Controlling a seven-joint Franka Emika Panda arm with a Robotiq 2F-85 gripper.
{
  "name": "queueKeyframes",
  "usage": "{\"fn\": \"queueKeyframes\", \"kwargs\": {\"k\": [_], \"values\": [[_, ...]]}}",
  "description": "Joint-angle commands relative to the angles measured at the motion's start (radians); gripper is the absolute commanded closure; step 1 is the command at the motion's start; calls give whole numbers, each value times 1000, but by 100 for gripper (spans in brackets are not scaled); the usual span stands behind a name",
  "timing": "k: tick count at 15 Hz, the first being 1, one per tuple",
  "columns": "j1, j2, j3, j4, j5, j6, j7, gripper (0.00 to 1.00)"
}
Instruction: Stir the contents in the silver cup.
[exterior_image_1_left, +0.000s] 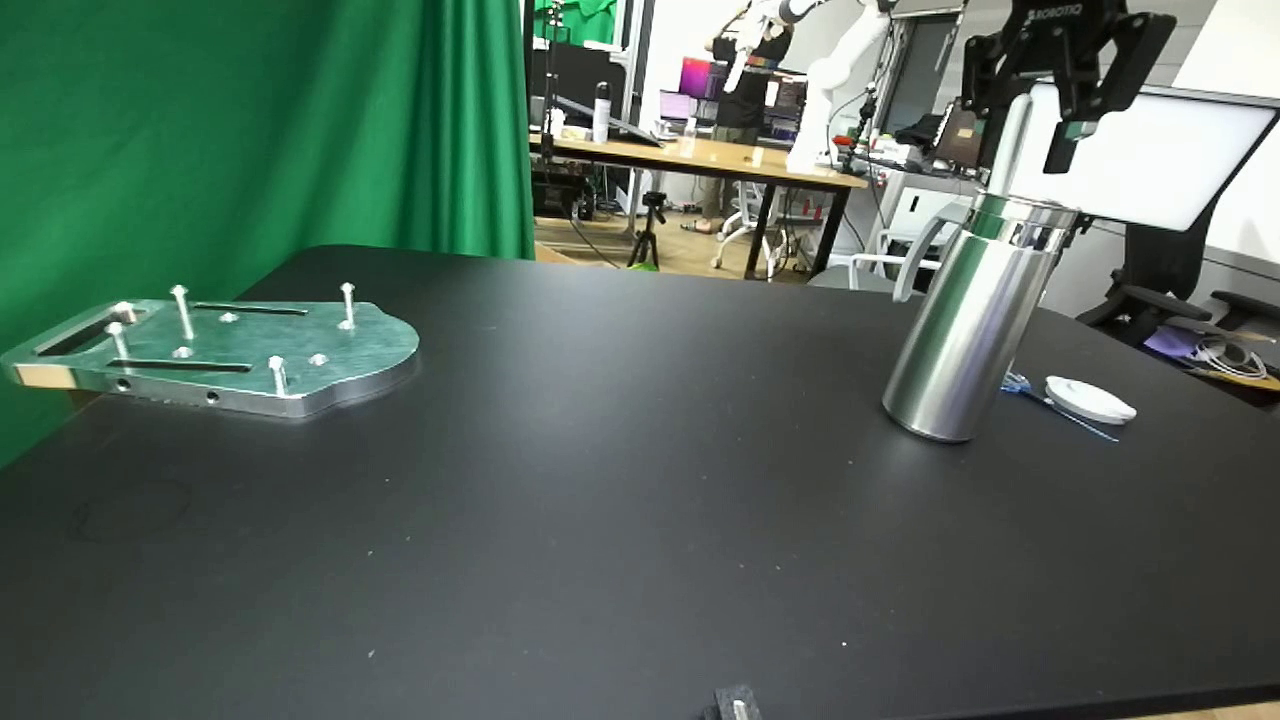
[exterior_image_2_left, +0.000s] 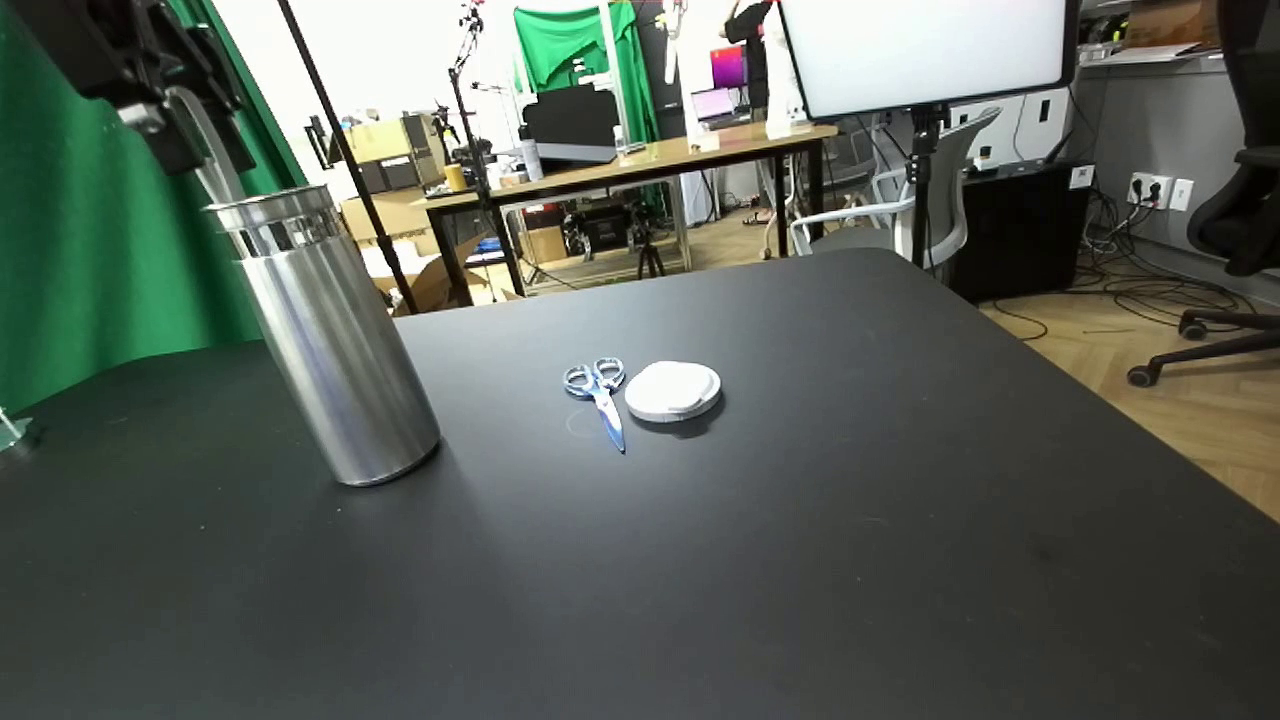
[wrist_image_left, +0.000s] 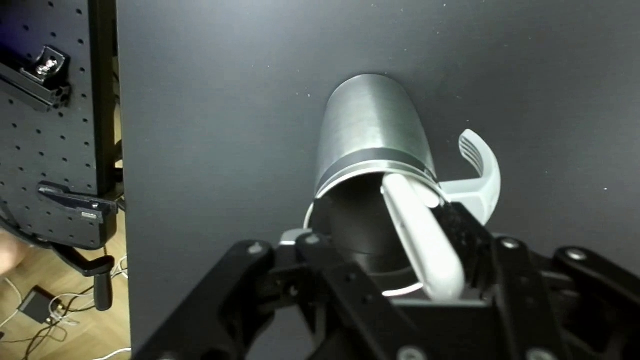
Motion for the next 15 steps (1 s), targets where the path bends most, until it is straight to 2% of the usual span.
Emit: {"fn": "queueKeyframes", "kwargs": {"k": [1, 5, 7, 8, 11, 12, 13, 15], "values": [[12, 4, -30, 29, 12, -21, -11, 69], [12, -13, -38, 28, 4, -36, -8, 97], [12, -23, -41, 25, 11, -39, -14, 100], [12, -26, -42, 24, 13, -39, -14, 96], [12, -28, -41, 24, 16, -53, -16, 96], [12, -29, -41, 24, 16, -57, -16, 61], [11, -29, -40, 25, 14, -59, -11, 59], [12, -26, -40, 27, 17, -62, -12, 48]]}}
